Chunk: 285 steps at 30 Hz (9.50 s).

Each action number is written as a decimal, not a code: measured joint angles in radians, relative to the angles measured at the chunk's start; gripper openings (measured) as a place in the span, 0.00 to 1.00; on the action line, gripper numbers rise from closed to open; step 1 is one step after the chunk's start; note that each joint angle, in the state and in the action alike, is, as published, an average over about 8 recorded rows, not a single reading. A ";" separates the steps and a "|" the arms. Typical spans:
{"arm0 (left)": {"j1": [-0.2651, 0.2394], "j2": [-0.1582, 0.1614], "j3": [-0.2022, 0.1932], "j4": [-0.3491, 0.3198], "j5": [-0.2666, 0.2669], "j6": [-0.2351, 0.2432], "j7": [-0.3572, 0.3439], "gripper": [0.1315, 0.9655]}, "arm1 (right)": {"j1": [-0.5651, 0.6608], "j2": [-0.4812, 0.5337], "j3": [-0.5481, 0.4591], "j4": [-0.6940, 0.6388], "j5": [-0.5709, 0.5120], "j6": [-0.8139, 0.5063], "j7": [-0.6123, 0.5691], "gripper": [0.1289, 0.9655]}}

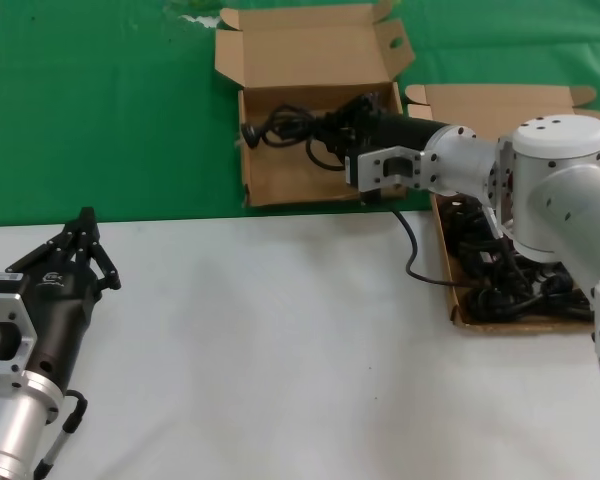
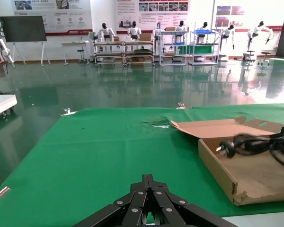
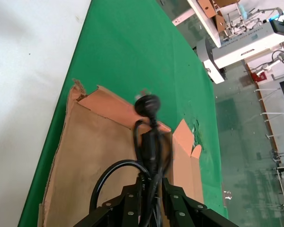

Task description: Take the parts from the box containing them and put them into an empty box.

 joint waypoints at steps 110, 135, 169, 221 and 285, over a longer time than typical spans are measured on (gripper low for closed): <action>0.000 0.000 0.000 0.000 0.000 0.000 0.000 1.00 | -1.175 0.282 0.199 1.474 0.146 0.481 1.350 1.00; 0.000 0.000 0.000 0.000 0.000 0.000 0.000 1.00 | -1.227 0.290 0.207 1.532 0.151 0.507 1.407 1.00; 0.000 0.000 0.000 0.000 0.000 0.000 0.000 1.00 | -1.227 0.290 0.207 1.532 0.151 0.507 1.407 1.00; 0.000 0.000 0.000 0.000 0.000 0.000 0.000 1.00 | -1.227 0.290 0.207 1.532 0.151 0.507 1.407 1.00; 0.000 0.000 0.000 0.000 0.000 0.000 0.000 1.00 | -1.227 0.290 0.207 1.532 0.151 0.507 1.407 1.00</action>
